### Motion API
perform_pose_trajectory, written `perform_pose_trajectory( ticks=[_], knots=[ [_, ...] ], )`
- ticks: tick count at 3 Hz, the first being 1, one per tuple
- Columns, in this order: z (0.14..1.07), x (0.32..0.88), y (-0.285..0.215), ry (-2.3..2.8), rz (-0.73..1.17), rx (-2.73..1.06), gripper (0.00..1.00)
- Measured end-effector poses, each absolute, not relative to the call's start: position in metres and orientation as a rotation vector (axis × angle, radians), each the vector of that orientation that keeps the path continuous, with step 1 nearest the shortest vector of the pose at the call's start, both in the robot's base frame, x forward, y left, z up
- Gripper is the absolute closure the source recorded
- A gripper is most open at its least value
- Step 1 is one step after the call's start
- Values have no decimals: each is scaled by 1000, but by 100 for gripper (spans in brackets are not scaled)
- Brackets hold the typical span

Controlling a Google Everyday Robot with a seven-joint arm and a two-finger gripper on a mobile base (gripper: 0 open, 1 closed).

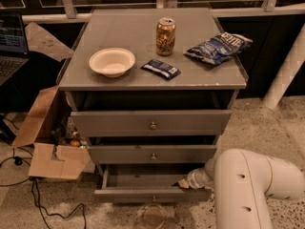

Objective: Open bottom drawer

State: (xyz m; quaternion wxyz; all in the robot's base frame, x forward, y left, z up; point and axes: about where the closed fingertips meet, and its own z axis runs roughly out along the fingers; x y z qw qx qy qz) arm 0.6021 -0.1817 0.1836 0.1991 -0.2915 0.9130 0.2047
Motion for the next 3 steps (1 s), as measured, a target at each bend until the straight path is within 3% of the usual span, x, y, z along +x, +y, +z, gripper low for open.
perform_pose_trajectory(
  ticks=[3],
  knots=[
    [165, 554, -187, 2574, 722, -1017, 100]
  ],
)
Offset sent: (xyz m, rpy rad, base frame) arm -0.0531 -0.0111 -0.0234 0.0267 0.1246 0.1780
